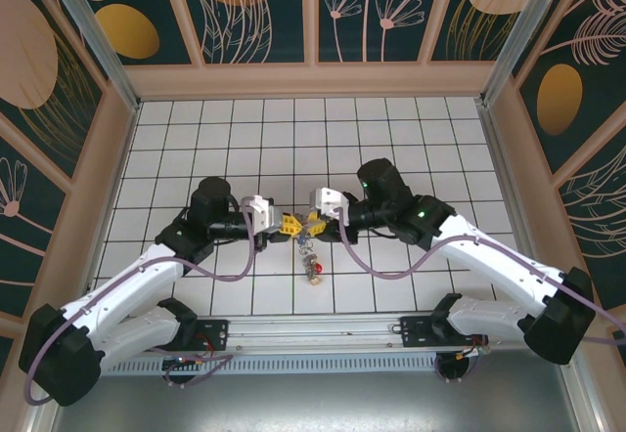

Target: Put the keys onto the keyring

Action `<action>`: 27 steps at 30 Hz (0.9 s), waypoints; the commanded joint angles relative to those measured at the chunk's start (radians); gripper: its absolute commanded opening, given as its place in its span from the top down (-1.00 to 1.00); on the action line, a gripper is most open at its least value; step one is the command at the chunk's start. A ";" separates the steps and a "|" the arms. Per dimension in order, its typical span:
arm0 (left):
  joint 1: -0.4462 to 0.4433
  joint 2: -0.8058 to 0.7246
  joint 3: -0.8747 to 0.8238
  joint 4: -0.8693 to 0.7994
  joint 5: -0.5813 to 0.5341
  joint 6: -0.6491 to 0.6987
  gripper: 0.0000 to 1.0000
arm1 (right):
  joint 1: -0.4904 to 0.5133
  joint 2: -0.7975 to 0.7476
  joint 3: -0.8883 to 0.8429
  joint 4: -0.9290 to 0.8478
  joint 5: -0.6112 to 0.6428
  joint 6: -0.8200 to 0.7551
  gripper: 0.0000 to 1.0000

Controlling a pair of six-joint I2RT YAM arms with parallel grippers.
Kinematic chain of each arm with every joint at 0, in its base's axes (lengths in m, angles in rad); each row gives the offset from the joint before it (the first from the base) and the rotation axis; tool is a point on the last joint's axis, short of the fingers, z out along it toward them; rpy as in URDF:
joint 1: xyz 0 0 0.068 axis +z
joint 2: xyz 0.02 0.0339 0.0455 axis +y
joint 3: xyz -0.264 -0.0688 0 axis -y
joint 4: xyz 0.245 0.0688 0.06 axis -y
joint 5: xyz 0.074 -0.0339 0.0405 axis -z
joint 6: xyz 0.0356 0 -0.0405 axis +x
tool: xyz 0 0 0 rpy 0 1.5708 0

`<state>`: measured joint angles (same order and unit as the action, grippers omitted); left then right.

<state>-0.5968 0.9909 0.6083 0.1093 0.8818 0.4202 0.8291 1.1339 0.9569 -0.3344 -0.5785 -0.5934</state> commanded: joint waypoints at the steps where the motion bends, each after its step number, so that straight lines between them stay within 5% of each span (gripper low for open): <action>1: -0.006 -0.024 -0.009 0.160 0.039 -0.066 1.00 | -0.008 -0.024 -0.021 0.028 -0.081 0.017 0.49; 8: -0.005 -0.029 -0.037 0.262 0.048 -0.118 1.00 | -0.008 -0.015 -0.022 0.042 -0.107 0.029 0.53; 13: -0.006 -0.028 -0.069 0.375 0.054 -0.187 1.00 | -0.009 0.002 -0.019 0.046 -0.106 0.036 0.81; 24: -0.005 -0.034 -0.108 0.510 0.040 -0.257 1.00 | -0.011 0.031 -0.036 0.044 -0.072 0.049 0.74; 27: -0.005 -0.033 -0.115 0.535 0.039 -0.272 1.00 | -0.013 0.041 -0.035 0.043 -0.075 0.050 1.00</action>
<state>-0.5980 0.9768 0.4931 0.5068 0.9115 0.1879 0.8169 1.1614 0.9337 -0.3103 -0.6369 -0.5442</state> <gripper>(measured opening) 0.066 0.044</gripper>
